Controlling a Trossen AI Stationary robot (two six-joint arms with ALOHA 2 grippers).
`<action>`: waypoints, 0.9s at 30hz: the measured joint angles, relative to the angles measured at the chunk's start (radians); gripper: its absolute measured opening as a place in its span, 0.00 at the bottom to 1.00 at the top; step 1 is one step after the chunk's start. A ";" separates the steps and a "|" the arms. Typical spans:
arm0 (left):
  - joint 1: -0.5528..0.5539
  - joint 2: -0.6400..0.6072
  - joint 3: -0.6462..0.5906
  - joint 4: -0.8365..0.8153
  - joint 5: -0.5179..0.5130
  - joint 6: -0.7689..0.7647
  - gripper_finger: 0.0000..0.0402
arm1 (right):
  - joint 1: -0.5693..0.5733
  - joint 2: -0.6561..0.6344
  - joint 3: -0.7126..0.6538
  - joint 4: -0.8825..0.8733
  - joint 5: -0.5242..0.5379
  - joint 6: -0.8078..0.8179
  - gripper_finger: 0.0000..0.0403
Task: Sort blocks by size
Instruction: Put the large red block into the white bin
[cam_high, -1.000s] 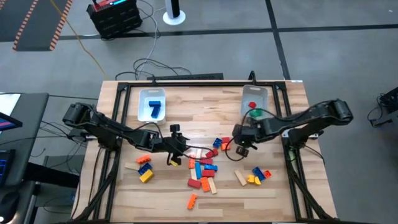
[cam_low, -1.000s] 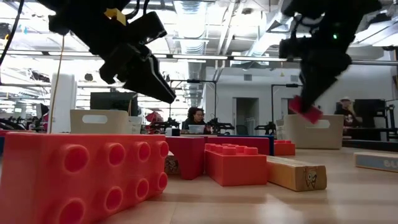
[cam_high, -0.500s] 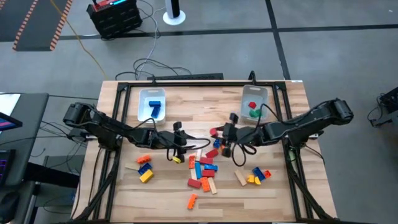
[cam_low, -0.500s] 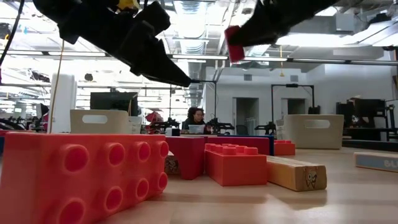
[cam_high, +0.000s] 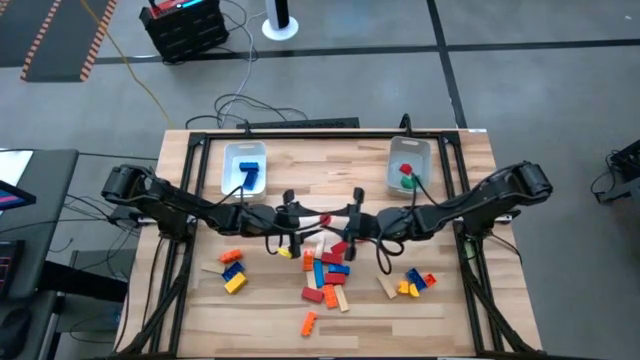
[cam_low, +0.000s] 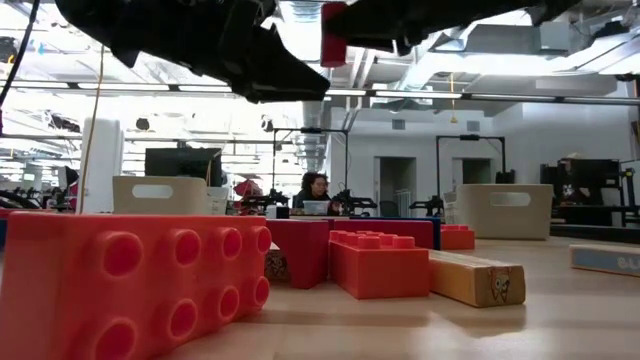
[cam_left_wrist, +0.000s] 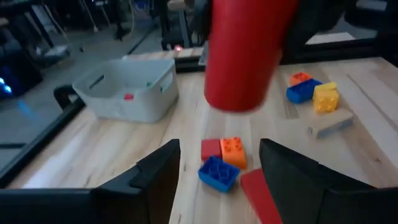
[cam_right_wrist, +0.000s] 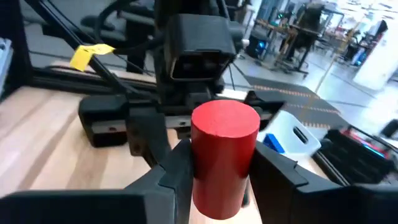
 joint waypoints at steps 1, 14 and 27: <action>0.000 0.000 0.000 0.008 0.000 0.008 0.54 | -0.004 0.011 0.000 0.025 -0.010 -0.003 0.38; 0.000 0.005 0.000 0.141 0.070 0.091 0.53 | -0.017 0.064 0.000 0.201 -0.061 -0.044 0.38; 0.009 0.006 0.002 0.249 0.073 0.138 0.36 | -0.017 0.068 0.001 0.211 -0.073 -0.042 0.41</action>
